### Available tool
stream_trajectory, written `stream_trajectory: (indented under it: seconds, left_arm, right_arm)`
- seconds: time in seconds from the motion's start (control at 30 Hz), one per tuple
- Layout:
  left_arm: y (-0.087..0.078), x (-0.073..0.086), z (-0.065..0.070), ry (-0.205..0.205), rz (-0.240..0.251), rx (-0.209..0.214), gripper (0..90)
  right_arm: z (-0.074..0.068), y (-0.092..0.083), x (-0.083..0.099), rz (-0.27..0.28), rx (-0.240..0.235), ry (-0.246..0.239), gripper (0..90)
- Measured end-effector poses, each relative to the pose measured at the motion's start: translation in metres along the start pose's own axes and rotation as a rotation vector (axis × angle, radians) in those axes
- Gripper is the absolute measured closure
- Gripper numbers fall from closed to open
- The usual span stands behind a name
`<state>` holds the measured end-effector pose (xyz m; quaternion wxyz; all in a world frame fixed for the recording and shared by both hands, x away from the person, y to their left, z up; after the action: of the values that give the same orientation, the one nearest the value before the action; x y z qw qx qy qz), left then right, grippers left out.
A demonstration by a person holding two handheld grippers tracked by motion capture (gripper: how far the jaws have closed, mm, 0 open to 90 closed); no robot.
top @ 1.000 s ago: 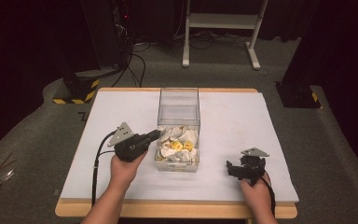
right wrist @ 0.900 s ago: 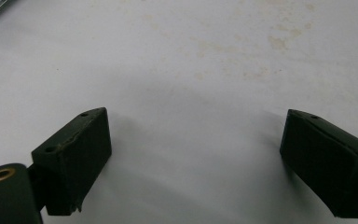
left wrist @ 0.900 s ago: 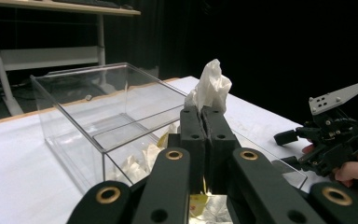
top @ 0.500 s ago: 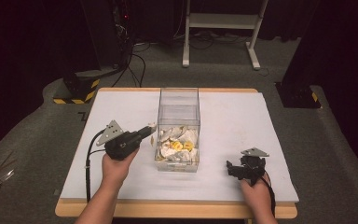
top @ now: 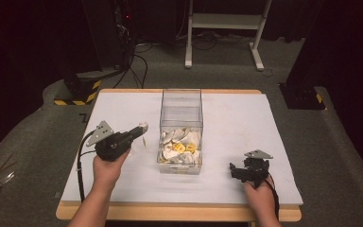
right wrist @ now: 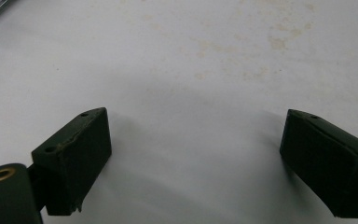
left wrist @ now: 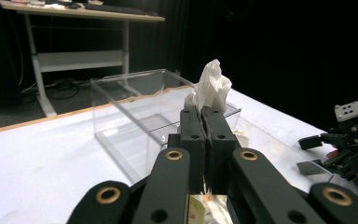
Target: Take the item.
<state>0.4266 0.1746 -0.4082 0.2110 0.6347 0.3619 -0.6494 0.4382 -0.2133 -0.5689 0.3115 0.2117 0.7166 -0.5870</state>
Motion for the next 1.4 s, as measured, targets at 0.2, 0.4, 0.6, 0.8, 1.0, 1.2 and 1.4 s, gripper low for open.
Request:
stream_trajectory:
  seconds: [0.2, 0.4, 0.6, 0.8, 1.0, 1.2, 1.4]
  left_arm:
    - [-0.012, 0.001, -0.014, -0.007, 0.005, -0.033, 88.3]
    - [-0.021, 0.003, -0.027, -0.008, 0.004, -0.061, 88.2]
    - [-0.031, 0.005, -0.039, -0.01, 0.01, -0.089, 88.3]
    - [-0.04, 0.012, -0.053, -0.031, 0.006, -0.118, 88.3]
    - [-0.044, 0.017, -0.064, -0.038, -0.007, -0.139, 88.3]
    - [-0.045, 0.02, -0.071, -0.039, -0.008, -0.15, 88.3]
    - [-0.039, 0.031, -0.074, -0.041, -0.032, -0.151, 88.3]
  right_arm:
    - [0.0, 0.0, 0.0, 0.0, 0.0, 0.001, 8.7]
    - [0.0, 0.0, 0.0, 0.0, 0.0, 0.0, 8.7]
    - [0.0, 0.0, 0.0, -0.001, 0.001, 0.002, 8.7]
    - [0.0, 0.0, 0.0, -0.001, 0.0, 0.002, 8.7]
    - [0.0, 0.0, 0.0, -0.001, 0.0, 0.002, 8.7]
    - [0.0, 0.0, 0.0, -0.001, 0.001, 0.002, 8.7]
    - [0.0, 0.0, 0.0, 0.0, 0.0, 0.0, 8.7]
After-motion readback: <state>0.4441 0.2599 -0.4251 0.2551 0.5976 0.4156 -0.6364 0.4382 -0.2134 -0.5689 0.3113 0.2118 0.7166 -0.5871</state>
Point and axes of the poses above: each handheld gripper's, and its own axes: y roughly forward along the jaws, x roughly out of its underside, z roughly to its right, the point moved 9 cm from there along y, roughly forward along the jaws, and after that the axes turned 12 degrees about y, right-handed, at the moved point
